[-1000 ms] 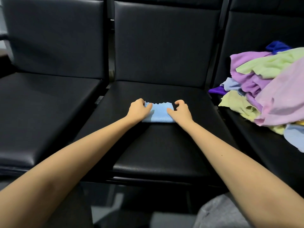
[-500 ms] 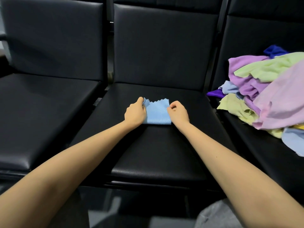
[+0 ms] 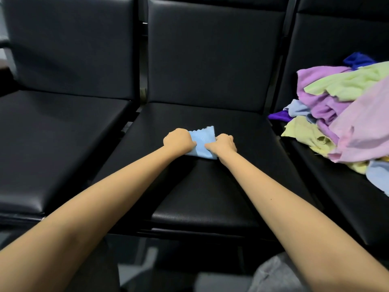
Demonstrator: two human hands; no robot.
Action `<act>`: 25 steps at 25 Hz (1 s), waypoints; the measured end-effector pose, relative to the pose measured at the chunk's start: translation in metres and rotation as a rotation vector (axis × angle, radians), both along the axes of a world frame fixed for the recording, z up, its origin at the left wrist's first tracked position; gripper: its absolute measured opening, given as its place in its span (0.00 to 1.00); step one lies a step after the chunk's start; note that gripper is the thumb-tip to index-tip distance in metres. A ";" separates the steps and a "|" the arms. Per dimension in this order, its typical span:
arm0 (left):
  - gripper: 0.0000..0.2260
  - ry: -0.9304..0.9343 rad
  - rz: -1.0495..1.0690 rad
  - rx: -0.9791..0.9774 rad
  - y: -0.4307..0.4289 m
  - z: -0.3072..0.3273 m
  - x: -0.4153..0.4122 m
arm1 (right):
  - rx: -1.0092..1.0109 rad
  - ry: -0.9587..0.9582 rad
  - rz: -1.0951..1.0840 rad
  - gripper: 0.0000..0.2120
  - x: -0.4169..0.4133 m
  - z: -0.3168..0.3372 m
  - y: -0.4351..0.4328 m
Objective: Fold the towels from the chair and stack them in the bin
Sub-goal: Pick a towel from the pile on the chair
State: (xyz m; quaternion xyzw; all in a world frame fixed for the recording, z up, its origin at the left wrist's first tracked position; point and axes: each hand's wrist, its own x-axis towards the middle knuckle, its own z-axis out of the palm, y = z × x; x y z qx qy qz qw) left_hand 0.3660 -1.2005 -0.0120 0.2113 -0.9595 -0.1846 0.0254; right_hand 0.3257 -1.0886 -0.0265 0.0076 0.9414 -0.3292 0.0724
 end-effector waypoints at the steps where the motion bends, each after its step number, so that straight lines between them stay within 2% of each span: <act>1: 0.10 -0.001 -0.017 0.046 -0.002 0.002 0.000 | -0.059 0.018 0.001 0.06 -0.001 -0.002 0.001; 2: 0.08 -0.001 -0.032 0.114 -0.002 0.005 0.002 | -0.123 0.033 -0.004 0.11 -0.002 -0.004 0.003; 3: 0.11 0.006 -0.053 0.203 -0.002 0.007 0.003 | -0.184 0.050 -0.007 0.13 -0.001 -0.004 0.006; 5: 0.14 0.079 -0.097 0.417 0.001 0.010 0.003 | -0.324 0.075 -0.022 0.12 0.005 0.000 0.014; 7: 0.11 0.173 -0.067 0.660 0.009 0.015 0.004 | -0.489 0.052 -0.063 0.08 0.013 0.008 0.022; 9: 0.05 0.178 -0.017 0.907 0.023 0.019 0.007 | -0.604 0.003 -0.103 0.11 0.020 0.015 0.035; 11: 0.13 0.109 0.053 1.126 0.040 0.024 0.012 | -0.655 -0.025 -0.132 0.14 0.025 0.020 0.050; 14: 0.14 0.038 0.077 1.360 0.076 0.035 0.022 | -0.587 0.124 -0.151 0.07 0.034 0.029 0.087; 17: 0.13 0.021 -0.008 1.345 0.132 0.043 0.031 | -0.446 0.318 -0.178 0.04 0.055 0.038 0.147; 20: 0.14 0.013 -0.127 1.309 0.203 0.040 0.051 | -0.354 0.409 -0.186 0.04 0.090 0.034 0.213; 23: 0.15 -0.036 -0.183 1.314 0.274 0.033 0.074 | -0.390 0.413 -0.300 0.09 0.119 0.024 0.276; 25: 0.14 -0.058 -0.224 1.307 0.316 0.029 0.091 | -0.434 0.347 -0.381 0.07 0.138 0.023 0.314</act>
